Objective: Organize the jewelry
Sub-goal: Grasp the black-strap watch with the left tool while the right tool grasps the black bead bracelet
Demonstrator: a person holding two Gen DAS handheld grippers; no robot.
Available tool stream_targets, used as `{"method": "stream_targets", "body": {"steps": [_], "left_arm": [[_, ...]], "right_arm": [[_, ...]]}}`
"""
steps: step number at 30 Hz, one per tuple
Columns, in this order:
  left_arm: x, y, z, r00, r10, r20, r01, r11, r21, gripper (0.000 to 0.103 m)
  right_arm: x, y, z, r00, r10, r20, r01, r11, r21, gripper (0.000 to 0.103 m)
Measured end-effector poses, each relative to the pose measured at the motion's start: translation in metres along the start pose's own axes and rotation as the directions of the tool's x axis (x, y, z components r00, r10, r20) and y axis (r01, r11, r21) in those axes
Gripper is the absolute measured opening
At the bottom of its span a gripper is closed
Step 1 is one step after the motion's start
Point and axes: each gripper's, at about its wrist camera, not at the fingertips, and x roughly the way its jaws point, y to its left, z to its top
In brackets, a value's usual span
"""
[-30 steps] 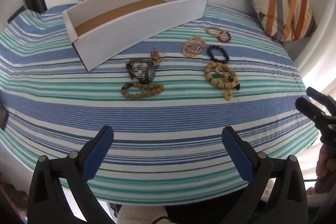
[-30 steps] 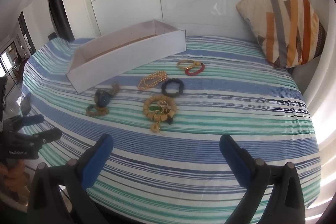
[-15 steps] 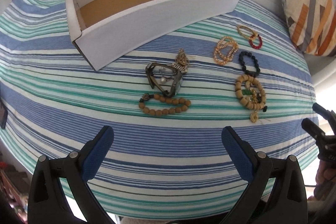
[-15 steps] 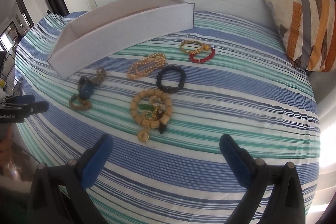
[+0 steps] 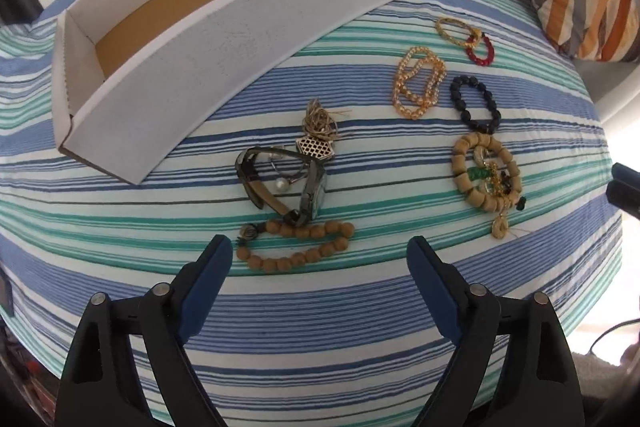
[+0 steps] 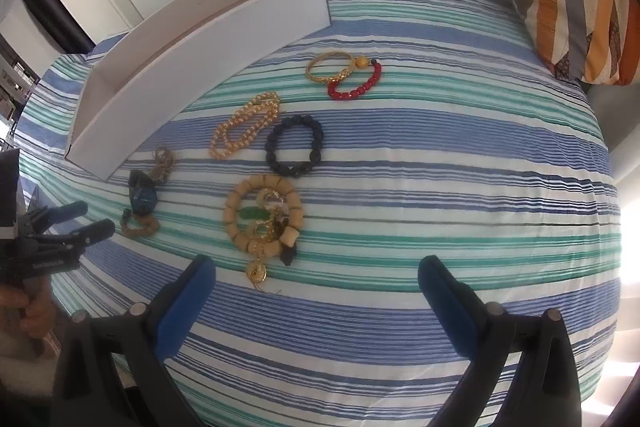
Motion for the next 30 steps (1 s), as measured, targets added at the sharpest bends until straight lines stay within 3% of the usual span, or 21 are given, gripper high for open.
{"method": "stream_targets", "body": {"steps": [8, 10, 14, 15, 16, 18, 20, 25, 28, 30], "left_arm": [[0.030, -0.001, 0.014, 1.000, 0.001, -0.002, -0.001, 1.000, 0.018, 0.071], [0.040, -0.005, 0.019, 1.000, 0.019, -0.014, -0.018, 0.999, 0.028, 0.059], [0.052, -0.005, 0.022, 0.998, 0.042, -0.037, -0.041, 0.999, 0.034, 0.021], [0.054, -0.004, 0.022, 0.998, 0.056, -0.035, -0.054, 0.998, 0.038, 0.013], [0.054, -0.003, 0.023, 0.998, 0.047, -0.033, -0.046, 0.998, 0.036, 0.012], [0.054, 0.001, 0.024, 0.999, 0.031, -0.031, -0.031, 0.999, 0.012, 0.009], [0.052, 0.004, 0.025, 0.999, 0.026, -0.035, -0.026, 1.000, -0.008, 0.009], [0.034, 0.014, 0.029, 1.000, -0.002, -0.017, 0.001, 0.998, -0.055, 0.009], [0.014, 0.019, 0.028, 1.000, -0.019, -0.001, 0.019, 0.997, -0.073, 0.009], [0.005, 0.021, 0.029, 0.999, -0.038, 0.005, 0.038, 0.995, -0.090, 0.009]], "right_arm": [[0.002, 0.007, 0.017, 1.000, 0.012, 0.002, -0.012, 1.000, 0.008, 0.103], [0.005, 0.007, 0.023, 1.000, 0.021, 0.001, -0.021, 1.000, 0.008, 0.103], [0.013, -0.002, 0.040, 1.000, 0.007, 0.019, -0.007, 1.000, 0.010, 0.103], [0.020, -0.005, 0.046, 1.000, 0.003, 0.014, -0.003, 1.000, 0.001, 0.097], [0.029, -0.007, 0.052, 1.000, 0.004, 0.000, -0.004, 1.000, -0.007, 0.090], [0.053, -0.009, 0.064, 0.998, 0.042, -0.046, -0.042, 0.999, -0.011, 0.061], [0.076, -0.006, 0.075, 0.994, 0.075, -0.083, -0.076, 0.997, -0.013, 0.049], [0.124, 0.014, 0.093, 0.993, 0.035, -0.110, -0.043, 0.997, -0.064, 0.046], [0.140, 0.022, 0.095, 0.992, -0.027, -0.126, 0.014, 0.995, -0.101, 0.038], [0.145, 0.023, 0.093, 0.990, -0.049, -0.134, 0.035, 0.994, -0.100, 0.018]]}}
